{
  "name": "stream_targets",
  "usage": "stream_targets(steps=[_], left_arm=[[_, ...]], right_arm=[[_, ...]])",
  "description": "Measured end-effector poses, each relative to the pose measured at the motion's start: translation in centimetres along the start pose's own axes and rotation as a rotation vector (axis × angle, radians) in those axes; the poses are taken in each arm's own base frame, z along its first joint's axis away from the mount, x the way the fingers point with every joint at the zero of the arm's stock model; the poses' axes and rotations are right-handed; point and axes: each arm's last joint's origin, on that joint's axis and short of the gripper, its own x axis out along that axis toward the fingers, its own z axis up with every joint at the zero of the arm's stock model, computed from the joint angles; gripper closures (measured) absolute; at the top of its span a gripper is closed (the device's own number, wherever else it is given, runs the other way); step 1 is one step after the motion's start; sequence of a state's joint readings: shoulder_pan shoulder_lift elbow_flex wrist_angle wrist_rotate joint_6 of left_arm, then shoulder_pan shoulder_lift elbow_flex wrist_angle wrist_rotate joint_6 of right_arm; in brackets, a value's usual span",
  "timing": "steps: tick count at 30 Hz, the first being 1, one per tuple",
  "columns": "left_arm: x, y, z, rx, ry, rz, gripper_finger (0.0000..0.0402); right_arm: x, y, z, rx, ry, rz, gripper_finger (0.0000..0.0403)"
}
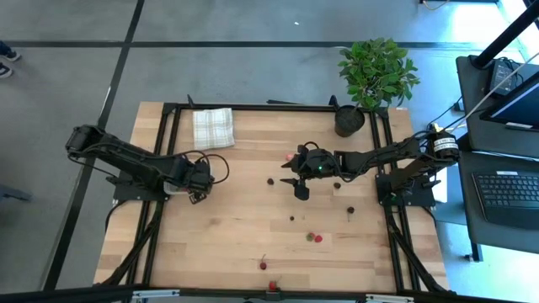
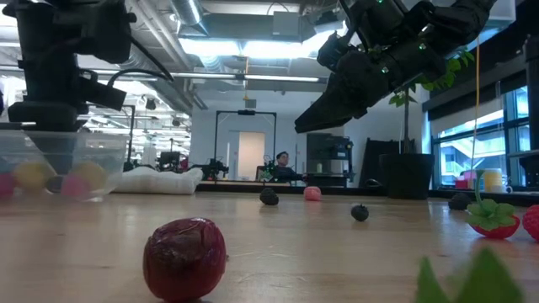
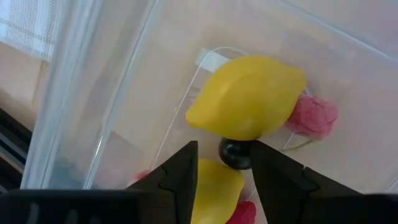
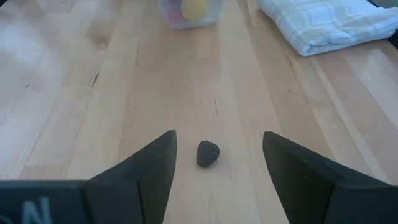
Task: Pick and placing Produce into tupperware
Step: Put the left black cherry into the transparent bin, then put the left black berry into the transparent bin
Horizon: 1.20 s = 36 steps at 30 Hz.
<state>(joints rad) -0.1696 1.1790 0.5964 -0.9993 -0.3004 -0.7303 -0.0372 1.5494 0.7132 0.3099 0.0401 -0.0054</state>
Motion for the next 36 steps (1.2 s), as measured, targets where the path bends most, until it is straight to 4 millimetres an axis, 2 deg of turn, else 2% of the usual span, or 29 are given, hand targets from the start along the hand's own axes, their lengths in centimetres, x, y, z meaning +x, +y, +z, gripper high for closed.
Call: stream_targets(steps=[17, 28, 36], left_arm=[[-0.2, 0.0, 0.1, 0.033, -0.005, 0.001, 0.0295], [-1.8, -0.4, 1.4, 0.058, -0.073, -0.025, 0.0314], [-4.5, -0.9, 3.2, 0.087, -0.172, -0.091, 0.0328]], right_arm=[[0.0, 0.0, 0.0, 0.0, 0.0, 0.0, 0.0163], [0.0, 0.0, 0.0, 0.0, 0.0, 0.0, 0.0163], [0.0, 0.0, 0.0, 0.0, 0.0, 0.0, 0.0163]])
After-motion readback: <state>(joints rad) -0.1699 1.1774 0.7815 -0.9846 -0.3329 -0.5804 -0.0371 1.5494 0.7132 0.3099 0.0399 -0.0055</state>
